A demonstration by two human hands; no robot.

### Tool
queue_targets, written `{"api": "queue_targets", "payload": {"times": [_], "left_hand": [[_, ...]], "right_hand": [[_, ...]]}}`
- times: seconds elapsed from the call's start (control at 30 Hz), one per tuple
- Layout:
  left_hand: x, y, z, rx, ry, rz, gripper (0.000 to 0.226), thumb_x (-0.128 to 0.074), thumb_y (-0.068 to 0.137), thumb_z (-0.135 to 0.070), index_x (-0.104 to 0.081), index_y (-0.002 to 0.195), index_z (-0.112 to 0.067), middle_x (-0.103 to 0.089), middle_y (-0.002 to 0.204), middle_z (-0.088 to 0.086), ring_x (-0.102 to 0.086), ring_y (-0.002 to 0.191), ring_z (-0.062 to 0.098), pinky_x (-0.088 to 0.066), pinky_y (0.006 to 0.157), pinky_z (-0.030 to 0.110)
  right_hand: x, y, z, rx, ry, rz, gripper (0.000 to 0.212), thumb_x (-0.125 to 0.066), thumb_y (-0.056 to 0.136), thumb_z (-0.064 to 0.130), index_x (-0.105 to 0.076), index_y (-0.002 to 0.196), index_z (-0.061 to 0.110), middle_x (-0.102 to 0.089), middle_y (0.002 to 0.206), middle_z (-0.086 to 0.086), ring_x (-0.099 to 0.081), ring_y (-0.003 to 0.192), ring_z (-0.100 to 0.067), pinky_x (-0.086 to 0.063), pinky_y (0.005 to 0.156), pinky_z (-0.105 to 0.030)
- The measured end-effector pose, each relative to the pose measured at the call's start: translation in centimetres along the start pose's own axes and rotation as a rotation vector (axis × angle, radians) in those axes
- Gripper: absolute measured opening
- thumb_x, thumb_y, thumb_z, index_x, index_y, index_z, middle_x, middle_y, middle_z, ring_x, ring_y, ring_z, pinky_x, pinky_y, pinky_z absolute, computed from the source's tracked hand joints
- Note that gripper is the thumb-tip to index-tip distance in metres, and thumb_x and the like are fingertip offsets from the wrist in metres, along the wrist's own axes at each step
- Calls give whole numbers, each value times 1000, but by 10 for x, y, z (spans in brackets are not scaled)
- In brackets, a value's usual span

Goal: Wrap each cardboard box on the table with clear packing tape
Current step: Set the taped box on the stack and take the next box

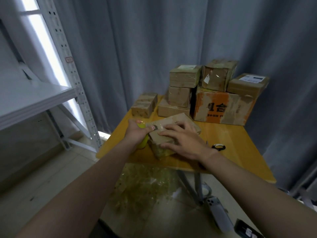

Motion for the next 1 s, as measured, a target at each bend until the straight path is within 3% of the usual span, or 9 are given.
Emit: {"api": "queue_targets", "payload": {"times": [0.1,0.27,0.4,0.5,0.57,0.67,0.77,0.87,1.0], "left_hand": [[13,-11,2,27,4,1,58,-86,82,-23,-40,117,-14,-52,103,1,-54,79,9,-44,45,14],[57,-12,19,84,-21,-36,69,-94,67,-30,-60,120,-1,-71,93,17,-70,71,22,-61,71,36],[86,-2,18,37,-15,-100,38,-89,76,-37,-72,87,-5,-72,84,8,-65,83,22,-50,81,37],[101,11,11,2,28,-148,42,-91,75,-36,-62,95,-14,-64,86,-1,-60,83,18,-49,83,34],[107,18,6,-7,76,-141,44,-94,71,-31,-56,91,-19,-61,89,-3,-60,85,18,-51,83,36],[113,36,3,-6,156,-90,55,-97,65,-26,-52,97,-21,-60,92,-6,-61,86,17,-53,82,37],[113,54,-4,-25,351,-5,56,-95,68,-26,-49,98,-22,-59,94,-4,-59,80,12,-51,69,32],[104,72,-4,9,523,194,38,-92,73,-30,-61,92,-21,-68,98,3,-67,87,20,-59,76,37],[107,92,11,114,596,329,58,-94,62,-48,-75,107,-17,-77,100,2,-73,94,23,-59,89,41]], "right_hand": [[-8,-2,7,-140,31,28,83,-21,72,101,-37,140,56,-13,169,11,1,155,-37,9,118,-72],[-14,15,31,-21,286,20,51,-45,86,84,-57,122,49,-16,168,18,6,157,-14,20,114,-72],[-6,57,35,-33,633,-100,32,-58,102,49,-74,79,33,-53,146,15,-38,135,-1,-5,123,-63],[-21,95,34,-56,702,-135,28,-64,101,35,-79,82,20,-64,131,12,-52,124,-2,-10,125,-58],[-27,116,32,-66,755,-154,21,-67,99,28,-78,84,18,-67,124,12,-56,119,0,-29,122,-51],[-19,146,26,-73,883,-230,16,-67,100,22,-75,86,17,-71,105,6,-63,99,5,-51,92,-17],[-1,186,11,-193,835,-415,21,-65,100,22,-71,85,8,-66,83,3,-59,76,4,-46,70,-16],[-16,242,-2,-332,535,-304,16,-68,92,40,-70,88,25,-65,112,-1,-60,110,-17,-48,90,-32],[-67,287,-16,-503,208,146,73,-60,80,78,-60,133,28,-30,158,-12,-27,145,-41,-37,110,-49]]}}
Point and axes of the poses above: each hand's wrist, its own y-axis towards the middle knuckle, its own x-axis out of the back of the hand, z = x × y, the point moved 8 cm from there along y, towards the middle knuckle
